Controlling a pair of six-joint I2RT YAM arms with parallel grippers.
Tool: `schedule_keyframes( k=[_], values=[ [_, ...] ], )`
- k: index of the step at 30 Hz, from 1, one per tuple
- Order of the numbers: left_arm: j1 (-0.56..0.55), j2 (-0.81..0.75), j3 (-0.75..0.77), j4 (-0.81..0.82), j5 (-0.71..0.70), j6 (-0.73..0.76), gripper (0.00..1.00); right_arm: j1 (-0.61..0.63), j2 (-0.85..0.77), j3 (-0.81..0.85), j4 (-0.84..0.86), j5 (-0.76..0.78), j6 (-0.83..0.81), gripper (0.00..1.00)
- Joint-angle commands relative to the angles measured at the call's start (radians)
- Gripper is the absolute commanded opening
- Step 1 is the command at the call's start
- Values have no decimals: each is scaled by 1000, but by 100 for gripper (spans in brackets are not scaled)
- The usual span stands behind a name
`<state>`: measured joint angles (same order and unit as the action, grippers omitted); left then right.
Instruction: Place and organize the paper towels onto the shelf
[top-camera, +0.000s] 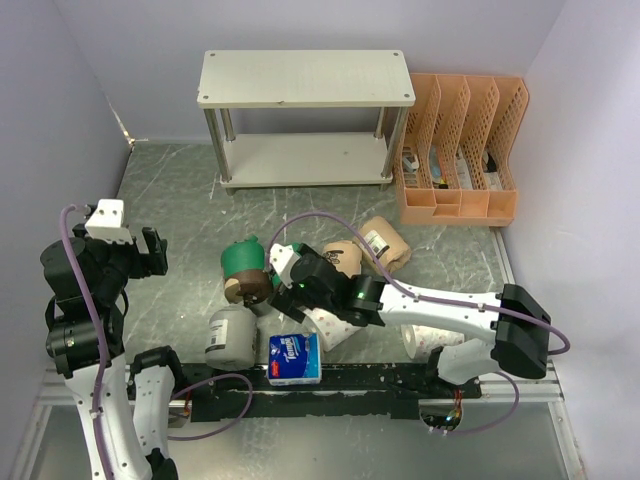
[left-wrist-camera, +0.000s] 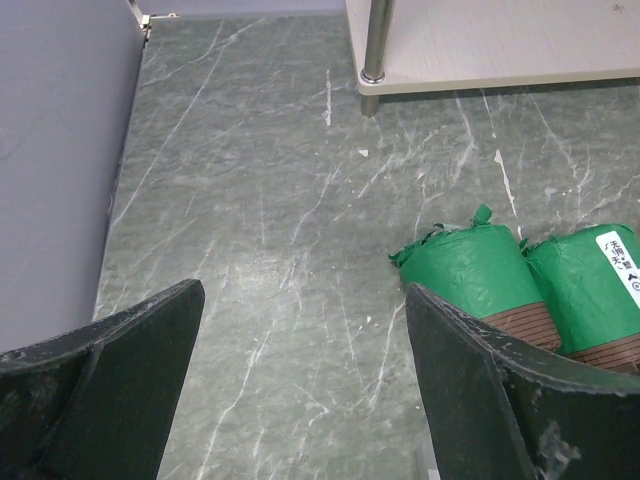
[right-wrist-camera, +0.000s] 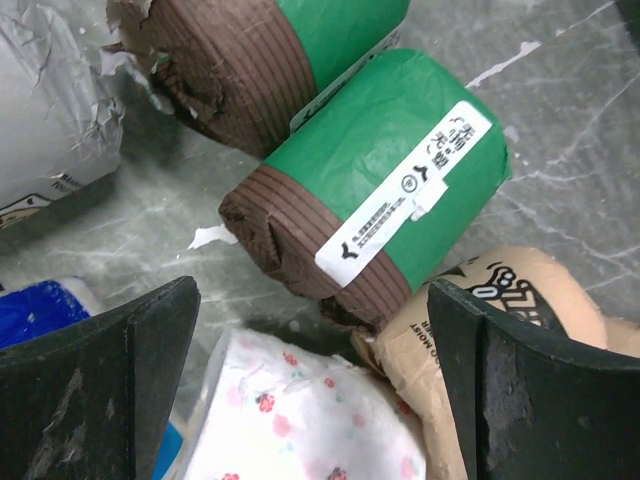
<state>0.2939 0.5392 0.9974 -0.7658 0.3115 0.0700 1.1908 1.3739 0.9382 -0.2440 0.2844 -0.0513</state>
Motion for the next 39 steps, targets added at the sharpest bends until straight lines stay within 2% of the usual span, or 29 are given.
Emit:
schedule_keyframes(
  k=[1, 10, 12, 14, 19, 20, 21, 29, 34, 36, 39],
  values=[
    [12, -10, -3, 28, 18, -3, 94, 2, 40, -5, 63, 54, -64, 97],
    [12, -16, -13, 39, 9, 5, 94, 1, 151, 59, 29, 42, -91, 92],
    [12, -17, -13, 39, 10, 5, 94, 0, 155, 59, 47, 43, -98, 88],
    [13, -18, -13, 40, 10, 5, 94, -2, 163, 53, 59, 46, -107, 77],
    [12, -21, -13, 39, 9, 5, 94, -17, 219, 58, 48, 14, -110, 33],
    [12, -22, -13, 40, 8, 4, 94, -17, 228, 56, 52, 8, -110, 22],
    [13, -23, -13, 39, 6, 4, 94, -19, 235, 57, 53, 5, -105, 2],
    [12, -36, -12, 40, 2, 2, 94, -21, 171, 56, 60, 26, -3, 0],
    [12, -35, -13, 40, -1, 1, 93, -54, 10, 26, 186, 66, 218, 0],
    [12, -35, -13, 39, -4, 1, 94, -126, -26, 39, 192, 21, 365, 0],
    [12, -37, -13, 39, -7, -1, 93, -277, -66, 28, 252, -238, 573, 0]
  ],
)
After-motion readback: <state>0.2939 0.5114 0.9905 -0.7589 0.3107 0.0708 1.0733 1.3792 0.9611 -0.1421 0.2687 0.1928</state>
